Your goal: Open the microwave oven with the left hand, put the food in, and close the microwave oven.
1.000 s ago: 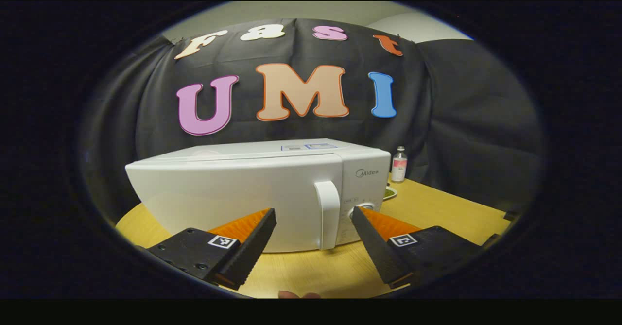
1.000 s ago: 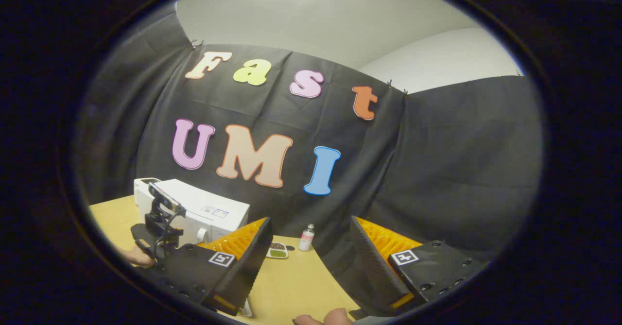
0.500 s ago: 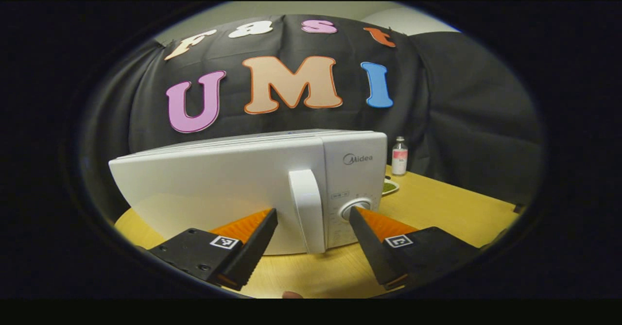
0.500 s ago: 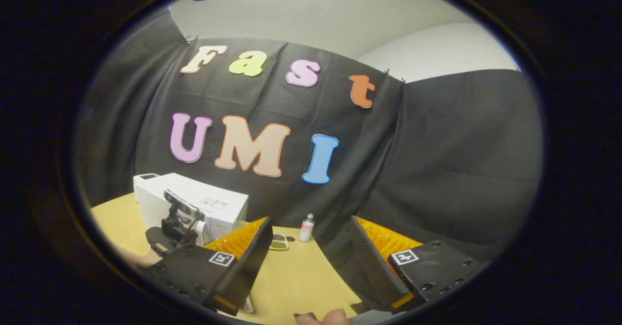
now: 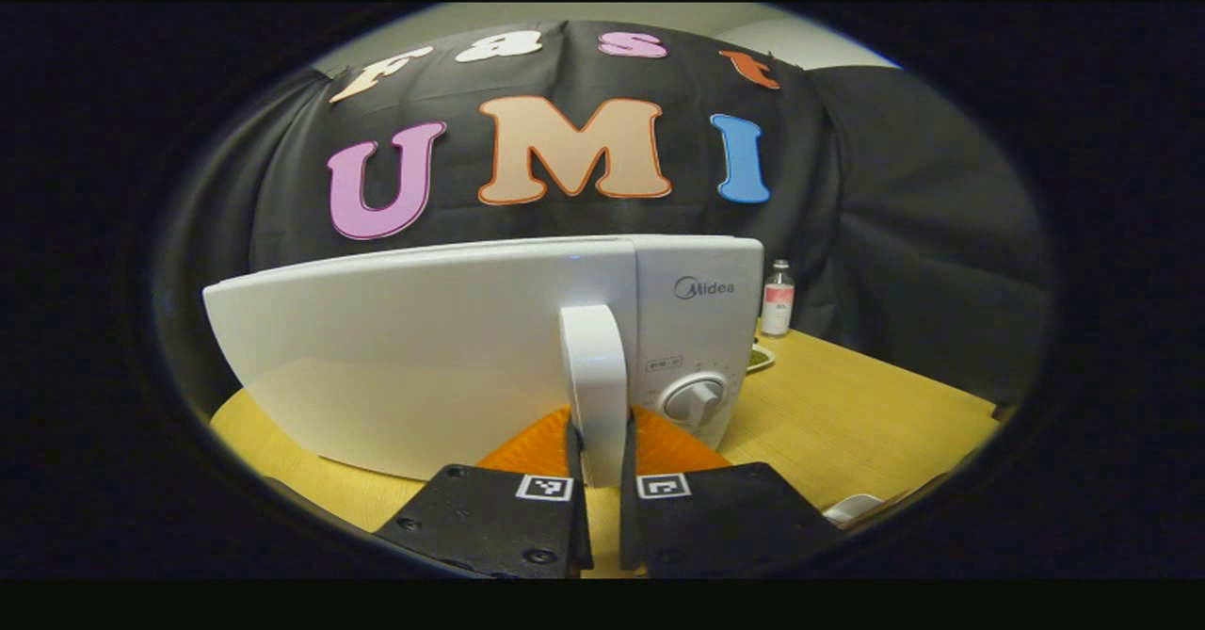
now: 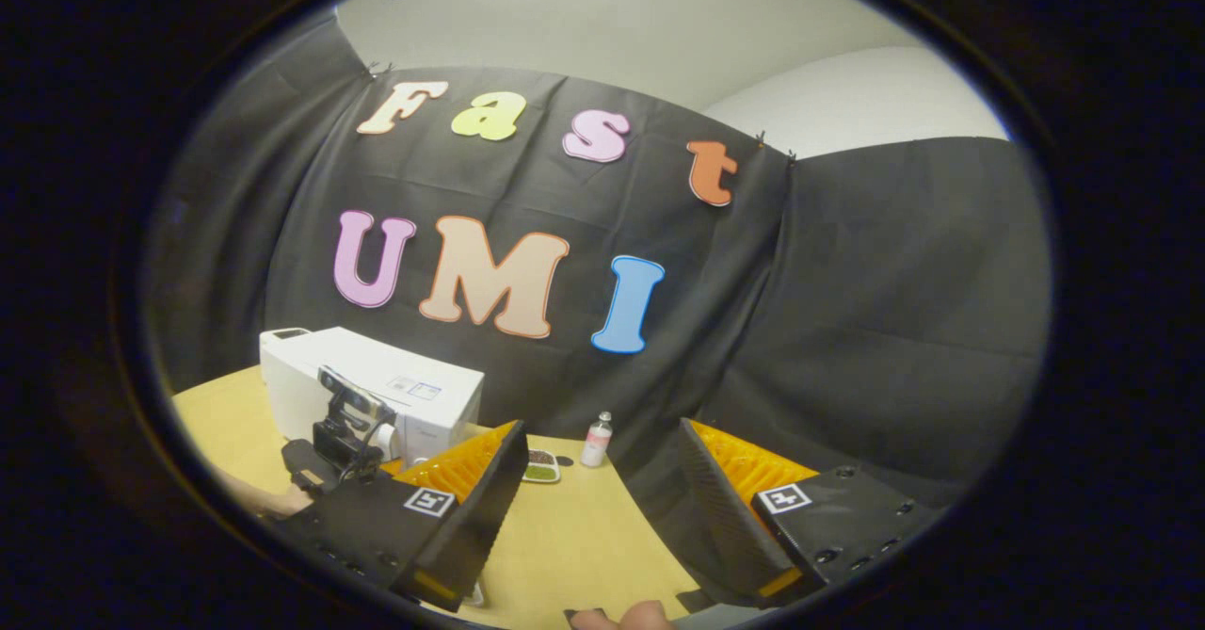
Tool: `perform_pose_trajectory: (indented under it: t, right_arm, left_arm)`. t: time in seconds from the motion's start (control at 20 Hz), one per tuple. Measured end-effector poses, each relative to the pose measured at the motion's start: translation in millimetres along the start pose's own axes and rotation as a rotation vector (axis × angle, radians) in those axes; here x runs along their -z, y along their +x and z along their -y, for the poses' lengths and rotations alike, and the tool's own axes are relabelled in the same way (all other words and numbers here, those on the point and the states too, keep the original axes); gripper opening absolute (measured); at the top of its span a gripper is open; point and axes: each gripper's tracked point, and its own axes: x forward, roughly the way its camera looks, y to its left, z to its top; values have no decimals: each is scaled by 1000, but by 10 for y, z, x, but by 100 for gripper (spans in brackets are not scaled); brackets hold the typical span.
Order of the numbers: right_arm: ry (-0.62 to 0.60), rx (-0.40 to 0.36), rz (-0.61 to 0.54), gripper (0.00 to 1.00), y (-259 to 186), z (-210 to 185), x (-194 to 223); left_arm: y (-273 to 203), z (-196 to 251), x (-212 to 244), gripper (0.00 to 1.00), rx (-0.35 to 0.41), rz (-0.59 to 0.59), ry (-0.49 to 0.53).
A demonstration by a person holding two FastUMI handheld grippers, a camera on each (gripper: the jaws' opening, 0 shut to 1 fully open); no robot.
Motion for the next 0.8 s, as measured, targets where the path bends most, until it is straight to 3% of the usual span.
perform_pose_trajectory:
  t: [0.1,0.3,0.35,0.4,0.8]
  right_arm:
    - [0,-4,2,96,23,-17,0]
    - [-1,-41,18,97,34,-169,-13]
    - [-3,-50,24,97,41,-199,-16]
    - [-5,-53,28,97,49,-206,-20]
    - [65,-153,25,97,55,-527,43]
  left_arm:
    - [-8,-7,-44,6,12,9,-10]
    - [-93,14,36,6,16,-84,-5]
    - [-199,18,126,4,18,-113,-5]
    - [-360,28,8,2,31,-45,14]
    - [-1283,-137,292,2,70,-118,6]
